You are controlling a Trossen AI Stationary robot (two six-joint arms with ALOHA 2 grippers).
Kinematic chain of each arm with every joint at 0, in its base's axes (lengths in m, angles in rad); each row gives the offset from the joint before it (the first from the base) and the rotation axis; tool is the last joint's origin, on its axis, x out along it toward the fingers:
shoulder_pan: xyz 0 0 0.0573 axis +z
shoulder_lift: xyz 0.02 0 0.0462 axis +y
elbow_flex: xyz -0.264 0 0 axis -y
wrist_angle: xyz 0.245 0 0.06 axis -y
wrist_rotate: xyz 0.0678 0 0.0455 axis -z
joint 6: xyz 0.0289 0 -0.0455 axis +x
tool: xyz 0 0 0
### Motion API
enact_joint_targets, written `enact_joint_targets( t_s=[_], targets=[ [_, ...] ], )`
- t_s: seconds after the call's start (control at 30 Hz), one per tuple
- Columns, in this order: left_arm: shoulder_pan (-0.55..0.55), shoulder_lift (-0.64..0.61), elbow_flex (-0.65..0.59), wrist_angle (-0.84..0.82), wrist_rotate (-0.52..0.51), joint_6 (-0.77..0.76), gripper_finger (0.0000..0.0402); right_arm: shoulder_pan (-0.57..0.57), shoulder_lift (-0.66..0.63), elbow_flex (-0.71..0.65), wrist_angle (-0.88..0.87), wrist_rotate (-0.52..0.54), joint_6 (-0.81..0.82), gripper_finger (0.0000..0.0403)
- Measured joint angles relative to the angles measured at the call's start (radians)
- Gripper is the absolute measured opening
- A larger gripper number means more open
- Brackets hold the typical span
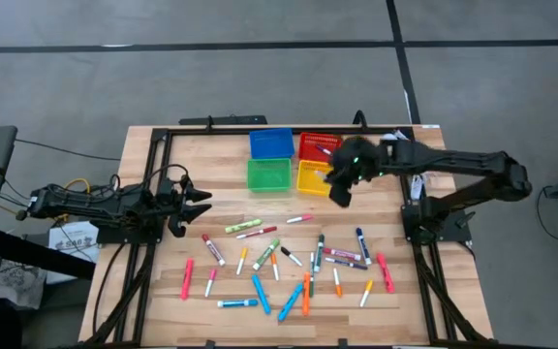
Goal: Pick & Place Markers
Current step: Put the blue highlighter into the red bin
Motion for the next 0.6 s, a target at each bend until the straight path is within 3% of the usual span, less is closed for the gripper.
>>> enact_joint_targets(
  t_s=[0.23, 0.6],
  targets=[
    [0.000, 0.000, 0.000, 0.006, 0.000, 0.000, 0.0177, -0.165, -0.006, 0.001, 0.172, 0.000, -0.138, 0.0045],
    [0.000, 0.000, 0.000, 0.014, 0.000, 0.000, 0.0177, -0.371, 0.179, 0.002, 0.356, 0.003, -0.320, 0.0047]
  ],
)
